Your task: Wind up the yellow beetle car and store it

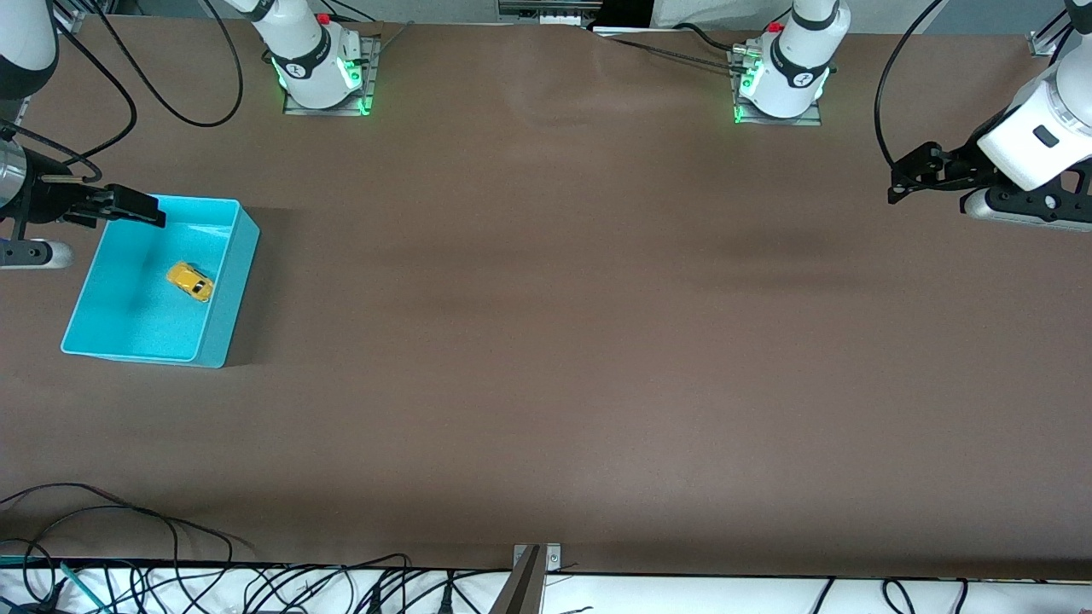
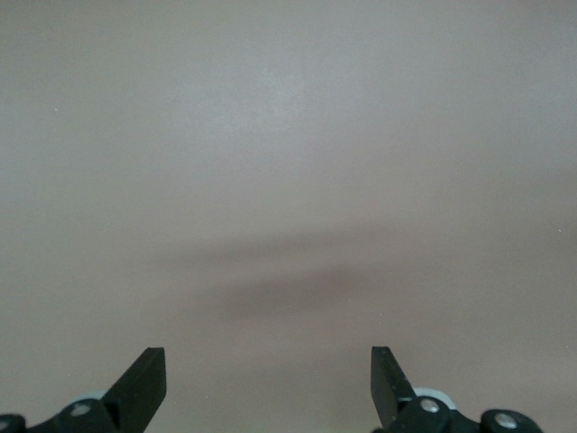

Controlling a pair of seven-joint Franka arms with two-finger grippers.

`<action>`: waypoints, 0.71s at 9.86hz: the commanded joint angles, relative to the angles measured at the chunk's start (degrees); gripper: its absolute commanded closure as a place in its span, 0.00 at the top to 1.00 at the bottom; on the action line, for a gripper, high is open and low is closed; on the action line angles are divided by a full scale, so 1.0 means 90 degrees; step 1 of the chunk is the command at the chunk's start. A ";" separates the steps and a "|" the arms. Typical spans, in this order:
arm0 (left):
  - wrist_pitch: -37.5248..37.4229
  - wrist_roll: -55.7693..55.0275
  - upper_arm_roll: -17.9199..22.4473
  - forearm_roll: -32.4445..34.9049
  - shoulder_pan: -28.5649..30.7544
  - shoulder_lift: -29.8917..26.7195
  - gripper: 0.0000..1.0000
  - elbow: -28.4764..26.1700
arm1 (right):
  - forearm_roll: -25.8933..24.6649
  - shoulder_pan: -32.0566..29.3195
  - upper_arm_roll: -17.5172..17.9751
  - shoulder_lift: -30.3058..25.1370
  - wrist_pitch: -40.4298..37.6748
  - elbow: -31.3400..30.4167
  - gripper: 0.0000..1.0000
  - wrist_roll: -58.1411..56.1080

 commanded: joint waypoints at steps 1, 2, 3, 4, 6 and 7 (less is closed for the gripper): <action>-0.0104 0.0018 -0.0004 -0.0113 0.0034 0.0046 1.00 0.0128 | -0.0116 0.0002 0.0053 -0.0115 -0.0077 -0.0078 1.00 0.0116; -0.0104 -0.0030 -0.0013 -0.0113 0.0024 0.0046 1.00 0.0128 | -0.0116 0.0002 0.0043 -0.0115 -0.0077 -0.0078 1.00 0.0116; -0.0104 -0.0021 -0.0013 -0.0113 0.0024 0.0046 1.00 0.0128 | -0.0116 0.0002 0.0043 -0.0105 -0.0077 -0.0078 1.00 0.0116; -0.0104 -0.0021 -0.0013 -0.0113 0.0015 0.0046 1.00 0.0138 | -0.0116 0.0002 0.0043 -0.0115 -0.0077 -0.0078 1.00 0.0116; -0.0104 0.0018 -0.0013 -0.0123 0.0034 0.0046 1.00 0.0128 | -0.0107 0.0002 0.0043 -0.0105 -0.0125 -0.0049 1.00 0.0116; -0.0104 -0.0001 -0.0013 -0.0123 0.0024 0.0046 1.00 0.0128 | -0.0107 0.0002 0.0052 -0.0095 -0.0155 -0.0039 1.00 0.0126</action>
